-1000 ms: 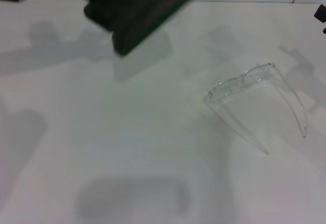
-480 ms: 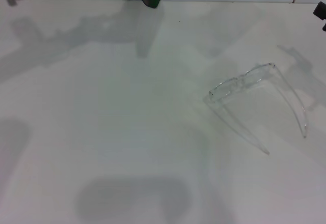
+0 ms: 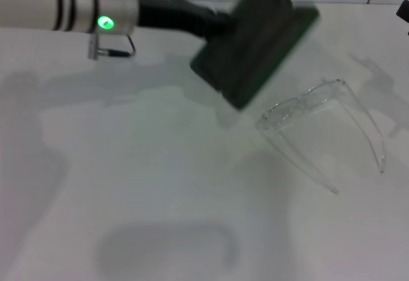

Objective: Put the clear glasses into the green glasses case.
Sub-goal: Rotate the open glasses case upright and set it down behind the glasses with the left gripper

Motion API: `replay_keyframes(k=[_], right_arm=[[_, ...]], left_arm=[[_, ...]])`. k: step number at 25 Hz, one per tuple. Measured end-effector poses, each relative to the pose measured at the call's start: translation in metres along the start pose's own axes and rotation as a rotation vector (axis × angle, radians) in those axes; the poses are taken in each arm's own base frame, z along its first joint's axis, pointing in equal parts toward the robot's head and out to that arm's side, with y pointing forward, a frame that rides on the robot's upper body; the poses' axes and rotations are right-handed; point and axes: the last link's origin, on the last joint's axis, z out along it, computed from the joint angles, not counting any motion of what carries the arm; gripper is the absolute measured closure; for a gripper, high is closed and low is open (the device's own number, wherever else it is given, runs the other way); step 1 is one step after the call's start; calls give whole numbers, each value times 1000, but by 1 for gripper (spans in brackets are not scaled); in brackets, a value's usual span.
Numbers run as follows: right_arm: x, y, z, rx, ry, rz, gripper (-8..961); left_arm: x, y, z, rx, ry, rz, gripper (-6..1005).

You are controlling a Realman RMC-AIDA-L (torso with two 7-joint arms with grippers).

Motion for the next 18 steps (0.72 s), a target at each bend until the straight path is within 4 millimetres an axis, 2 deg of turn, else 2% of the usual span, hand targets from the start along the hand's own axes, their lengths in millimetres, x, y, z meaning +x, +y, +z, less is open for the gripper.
replay_keyframes(k=[4, 8, 13, 16, 18], right_arm=[[2, 0, -4, 11, 4, -6, 84], [3, 0, -6, 19, 8, -7, 84], [4, 0, -6, 20, 9, -6, 85], [6, 2, -9, 25, 11, 2, 85], [8, 4, -12, 32, 13, 8, 85]], left_arm=[[3, 25, 18, -127, -111, 60, 806], [24, 45, 18, -250, -115, 115, 806], [62, 48, 2, -218, -258, 270, 806], [81, 40, -16, -122, -314, 319, 806], [97, 33, -35, -65, -279, 329, 806]])
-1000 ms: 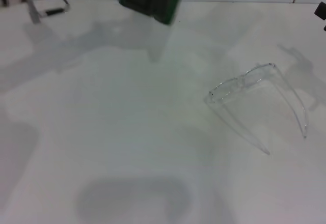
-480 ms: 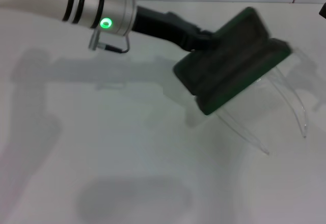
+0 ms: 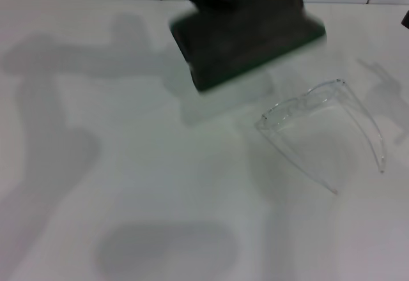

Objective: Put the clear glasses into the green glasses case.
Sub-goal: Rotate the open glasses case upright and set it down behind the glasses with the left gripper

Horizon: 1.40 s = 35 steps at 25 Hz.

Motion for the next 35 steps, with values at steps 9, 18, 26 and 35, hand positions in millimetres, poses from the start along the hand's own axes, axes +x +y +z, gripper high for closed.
replay_keyframes(k=[9, 18, 26, 35], right_arm=[[2, 0, -3, 10, 3, 9, 85], [0, 3, -3, -2, -10, 29, 85], [1, 5, -9, 0, -11, 37, 84], [-2, 5, -17, 13, -41, 52, 84]], left_arm=[[-30, -28, -63, 133, -53, 53, 807], [-81, -14, -2, 100, -333, 122, 807], [-88, -9, 31, 40, -400, 158, 807], [-81, -5, 69, 23, -415, 252, 807]])
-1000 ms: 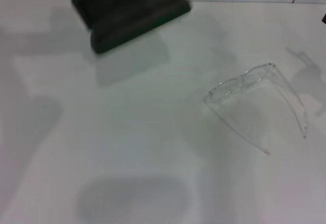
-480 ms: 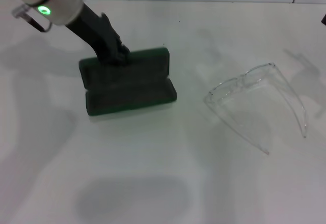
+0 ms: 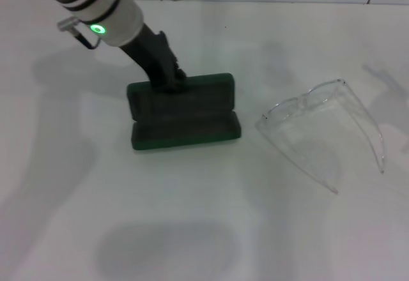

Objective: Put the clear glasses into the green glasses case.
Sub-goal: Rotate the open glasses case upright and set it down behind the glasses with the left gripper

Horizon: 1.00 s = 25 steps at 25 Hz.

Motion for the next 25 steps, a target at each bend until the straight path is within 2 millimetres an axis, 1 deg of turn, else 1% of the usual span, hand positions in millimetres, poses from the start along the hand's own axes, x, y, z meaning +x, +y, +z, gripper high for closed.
replay_keyframes(k=[7, 8, 9, 16, 22, 25], right_arm=[[-7, -5, -9, 17, -28, 6, 84], [-8, -6, -10, 18, -28, 6, 84], [-9, -7, -11, 19, -27, 6, 84], [-12, -12, -16, 44, -33, -1, 84], [-16, -17, -16, 47, -40, -1, 85], [-17, -18, -14, 43, -43, -2, 85]], left_arm=[[25, 0, 18, 27, 49, 62, 821], [33, 0, 21, 34, 65, 74, 821], [33, 0, 21, 34, 65, 74, 821], [56, -2, 19, 49, 122, 93, 820], [66, 1, 22, 45, 141, 106, 821], [66, -2, 23, 62, 140, 104, 821]])
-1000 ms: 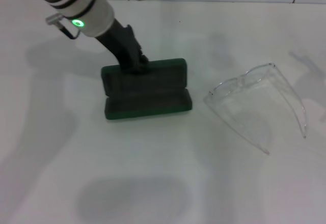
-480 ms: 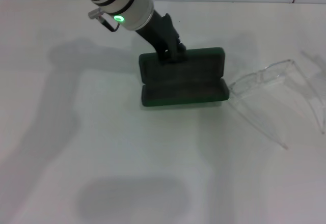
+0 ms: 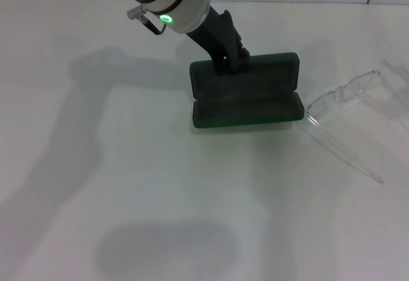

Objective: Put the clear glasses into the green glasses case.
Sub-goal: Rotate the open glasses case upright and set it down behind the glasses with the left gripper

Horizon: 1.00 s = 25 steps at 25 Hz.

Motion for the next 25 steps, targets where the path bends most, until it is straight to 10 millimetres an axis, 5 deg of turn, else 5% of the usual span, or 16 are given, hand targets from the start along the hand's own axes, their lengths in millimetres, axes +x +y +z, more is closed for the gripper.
replay_keyframes(k=[25], right_arm=[[-4, -2, 11, -15, -12, -4, 85]], left_arm=[[-24, -1, 4, 35, -62, -43, 822]])
